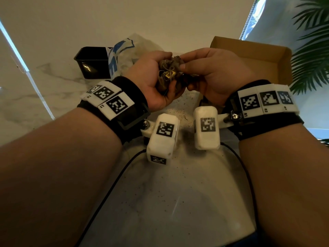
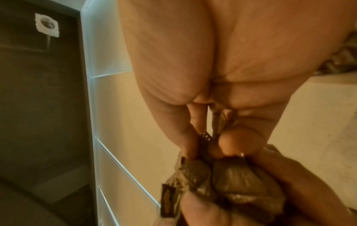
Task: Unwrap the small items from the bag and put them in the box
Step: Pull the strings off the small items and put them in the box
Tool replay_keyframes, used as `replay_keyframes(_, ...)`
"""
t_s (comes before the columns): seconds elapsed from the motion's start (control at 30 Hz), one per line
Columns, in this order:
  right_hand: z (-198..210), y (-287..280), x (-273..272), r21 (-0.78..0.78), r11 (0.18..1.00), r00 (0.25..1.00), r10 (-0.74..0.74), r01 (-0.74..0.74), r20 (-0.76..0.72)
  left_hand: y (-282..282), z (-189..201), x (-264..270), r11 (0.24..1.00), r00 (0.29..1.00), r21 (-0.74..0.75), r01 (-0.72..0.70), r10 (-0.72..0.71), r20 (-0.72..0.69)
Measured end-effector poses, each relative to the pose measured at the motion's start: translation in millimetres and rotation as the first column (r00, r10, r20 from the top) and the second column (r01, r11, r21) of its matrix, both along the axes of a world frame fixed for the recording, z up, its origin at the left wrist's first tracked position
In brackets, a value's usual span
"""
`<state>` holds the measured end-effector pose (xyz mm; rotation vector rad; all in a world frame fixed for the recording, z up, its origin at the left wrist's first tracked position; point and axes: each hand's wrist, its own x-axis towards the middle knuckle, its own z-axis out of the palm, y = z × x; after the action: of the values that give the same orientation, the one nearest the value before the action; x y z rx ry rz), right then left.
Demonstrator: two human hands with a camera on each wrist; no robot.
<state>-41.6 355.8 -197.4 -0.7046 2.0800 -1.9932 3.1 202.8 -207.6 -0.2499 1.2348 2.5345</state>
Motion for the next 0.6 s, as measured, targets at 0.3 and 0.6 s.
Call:
replay_keyframes(0.3, 5.8, 4.3, -10.0, -0.006, 0.973, 0.973, -0.231, 0.231, -0.003, 1.6, 0.2, -1.8, 0.991, 0.991, 0.041, -0.131, 0.130, 0.029)
replay_keyframes(0.6, 6.1, 6.7, -14.4, -0.224, 0.932, 0.934, -0.217, 0.285, 0.283, 7.4, 0.4, 0.3, 0.975, 0.974, 0.026, -0.221, 0.222, -0.038)
